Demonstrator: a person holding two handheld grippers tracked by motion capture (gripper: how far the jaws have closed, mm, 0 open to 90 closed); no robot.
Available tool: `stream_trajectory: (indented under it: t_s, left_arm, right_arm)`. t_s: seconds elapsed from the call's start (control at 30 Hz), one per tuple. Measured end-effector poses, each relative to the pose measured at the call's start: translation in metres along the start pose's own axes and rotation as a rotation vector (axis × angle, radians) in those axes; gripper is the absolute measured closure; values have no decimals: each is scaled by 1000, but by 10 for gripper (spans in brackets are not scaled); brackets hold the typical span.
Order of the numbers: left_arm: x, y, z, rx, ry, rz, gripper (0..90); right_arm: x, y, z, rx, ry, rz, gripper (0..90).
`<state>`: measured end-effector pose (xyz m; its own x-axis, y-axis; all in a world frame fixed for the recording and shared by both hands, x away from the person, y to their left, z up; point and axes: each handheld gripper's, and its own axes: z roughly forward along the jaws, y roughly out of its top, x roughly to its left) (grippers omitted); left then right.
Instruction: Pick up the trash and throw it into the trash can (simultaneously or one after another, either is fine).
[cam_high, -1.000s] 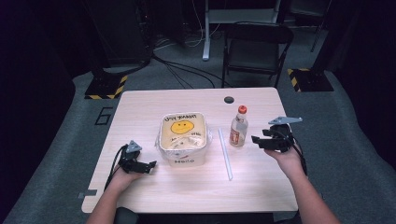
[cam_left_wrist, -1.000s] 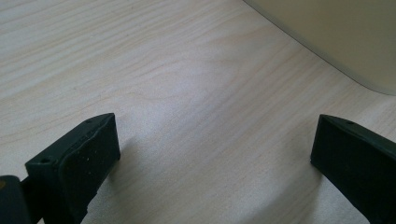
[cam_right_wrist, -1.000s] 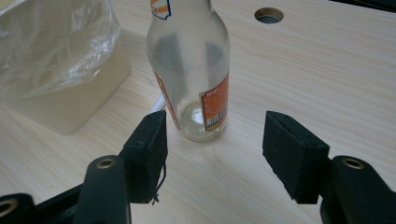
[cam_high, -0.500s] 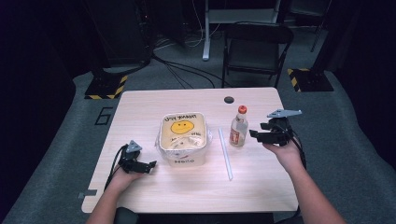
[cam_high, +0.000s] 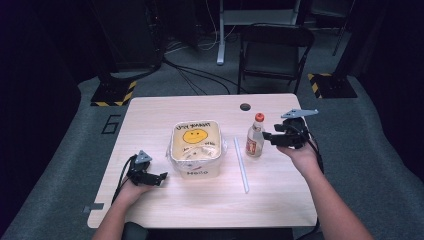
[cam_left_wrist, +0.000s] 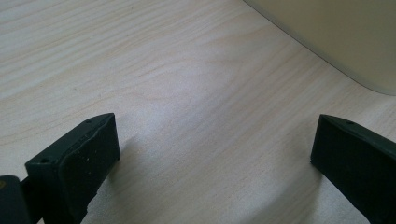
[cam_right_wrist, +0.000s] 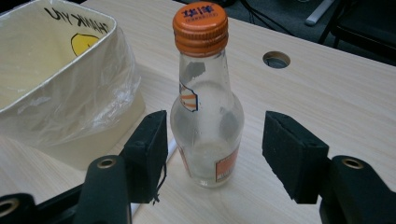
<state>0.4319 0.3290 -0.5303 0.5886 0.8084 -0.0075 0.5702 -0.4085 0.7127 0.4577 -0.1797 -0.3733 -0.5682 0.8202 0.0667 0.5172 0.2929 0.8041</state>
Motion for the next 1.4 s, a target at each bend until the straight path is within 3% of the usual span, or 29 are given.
stream_trajectory:
  t_s: [1.07, 1.4]
  left_arm:
    - [0, 0, 0, 0, 0, 0, 10]
    - [0, 0, 0, 0, 0, 0, 11]
  right_arm:
    - [5, 29, 22, -43, 3, -4, 478]
    - [9, 35, 28, -44, 2, -27, 559]
